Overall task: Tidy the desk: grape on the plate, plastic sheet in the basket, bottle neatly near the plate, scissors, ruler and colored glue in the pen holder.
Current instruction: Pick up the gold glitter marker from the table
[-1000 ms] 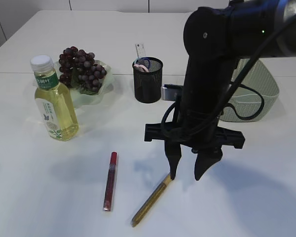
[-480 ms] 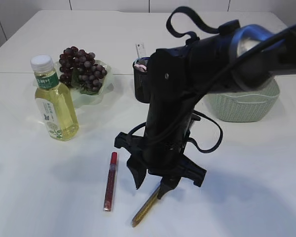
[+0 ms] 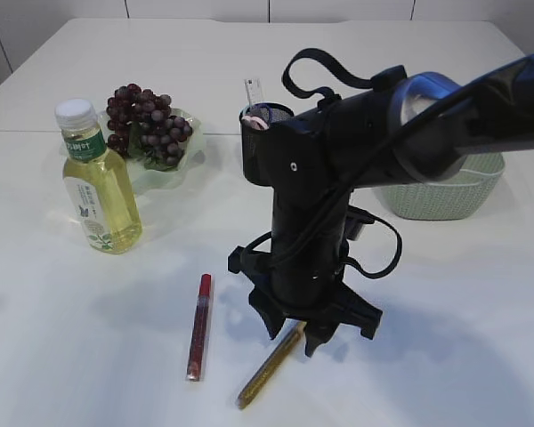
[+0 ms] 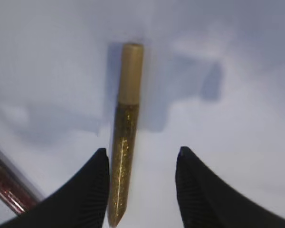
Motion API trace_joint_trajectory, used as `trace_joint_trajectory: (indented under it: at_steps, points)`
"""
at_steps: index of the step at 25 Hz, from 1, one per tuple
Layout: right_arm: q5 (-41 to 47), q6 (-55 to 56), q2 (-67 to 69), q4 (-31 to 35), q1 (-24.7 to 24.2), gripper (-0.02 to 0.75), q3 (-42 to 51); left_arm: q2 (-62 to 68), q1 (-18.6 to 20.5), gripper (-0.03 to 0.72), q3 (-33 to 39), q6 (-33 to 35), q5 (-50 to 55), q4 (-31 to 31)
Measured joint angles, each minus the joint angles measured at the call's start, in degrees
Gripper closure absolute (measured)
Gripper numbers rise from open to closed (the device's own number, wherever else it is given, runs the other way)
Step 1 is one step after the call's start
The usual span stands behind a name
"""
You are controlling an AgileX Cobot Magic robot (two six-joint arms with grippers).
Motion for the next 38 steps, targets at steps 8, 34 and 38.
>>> trace_joint_trajectory:
  at_steps: [8,34,38]
  points:
    - [-4.32,3.43,0.22,-3.11,0.00,0.371,0.00,0.00,0.00,0.316,0.00,0.00,-0.12,-0.43]
    - [-5.69,3.91,4.75,-0.48,0.00,0.566,0.00,0.00,0.00,0.316,0.00,0.00,-1.34,-0.52]
    - [-5.69,3.40,4.76,-0.48,0.00,0.646,0.00,0.00,0.00,0.316,0.00,0.00,-1.34,-0.52]
